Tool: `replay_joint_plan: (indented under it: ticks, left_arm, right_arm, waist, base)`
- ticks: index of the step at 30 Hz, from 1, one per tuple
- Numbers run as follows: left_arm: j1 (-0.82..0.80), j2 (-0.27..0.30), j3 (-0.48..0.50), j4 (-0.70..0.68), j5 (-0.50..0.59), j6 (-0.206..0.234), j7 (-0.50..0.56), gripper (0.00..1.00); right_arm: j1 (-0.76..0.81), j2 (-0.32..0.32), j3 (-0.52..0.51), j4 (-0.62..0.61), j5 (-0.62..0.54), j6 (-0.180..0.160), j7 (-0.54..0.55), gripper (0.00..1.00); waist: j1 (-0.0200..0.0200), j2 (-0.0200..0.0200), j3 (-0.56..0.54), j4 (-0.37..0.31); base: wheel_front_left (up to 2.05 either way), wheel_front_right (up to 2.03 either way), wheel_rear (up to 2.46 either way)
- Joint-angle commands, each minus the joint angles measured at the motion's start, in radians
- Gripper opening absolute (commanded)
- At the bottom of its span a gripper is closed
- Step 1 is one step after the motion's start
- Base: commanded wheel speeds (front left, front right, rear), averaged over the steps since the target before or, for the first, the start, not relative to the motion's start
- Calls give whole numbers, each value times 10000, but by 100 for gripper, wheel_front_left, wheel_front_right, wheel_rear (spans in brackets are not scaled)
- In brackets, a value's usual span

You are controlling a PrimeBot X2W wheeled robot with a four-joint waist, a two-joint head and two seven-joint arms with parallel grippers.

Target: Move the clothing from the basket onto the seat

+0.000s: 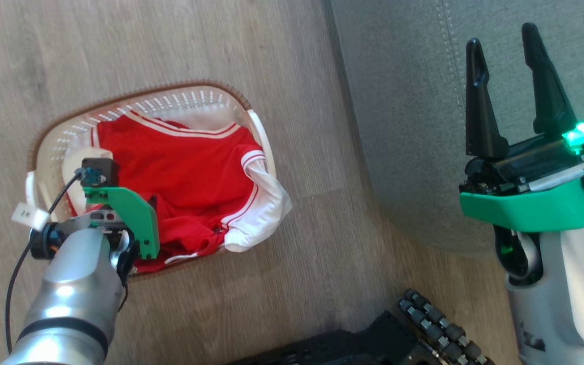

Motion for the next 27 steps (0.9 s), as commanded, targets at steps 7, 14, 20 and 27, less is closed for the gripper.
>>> replay_joint_plan:
  ticks: [7, 14, 20, 27]
  left_arm:
    - [-134, 442, -265, 143, 89, -101, 1391, 100]
    - [-243, 514, -655, 197, 223, -203, 2713, 100]
    - [-223, 523, -826, 211, 170, -265, 3330, 0]
    - [-200, 509, -990, 215, 68, -320, 3161, 0]
  right_arm:
    - [-140, 130, 302, -490, 7, -2, -65, 100]
    - [-354, 148, 378, -544, 26, -2, -65, 100]
    - [-471, 152, 390, -521, 93, -2, -65, 100]
    - [-513, 153, 325, -462, 103, -2, -65, 100]
  waist:
    - [-1, 0, 681, -217]
    - [-1, 0, 1145, -305]
    - [-1, 0, 1232, -349]
    - [-1, 0, 1051, -301]
  base:
    - [0, 0, 0]
    - [0, 0, 0]
    - [0, 0, 0]
    - [0, 0, 0]
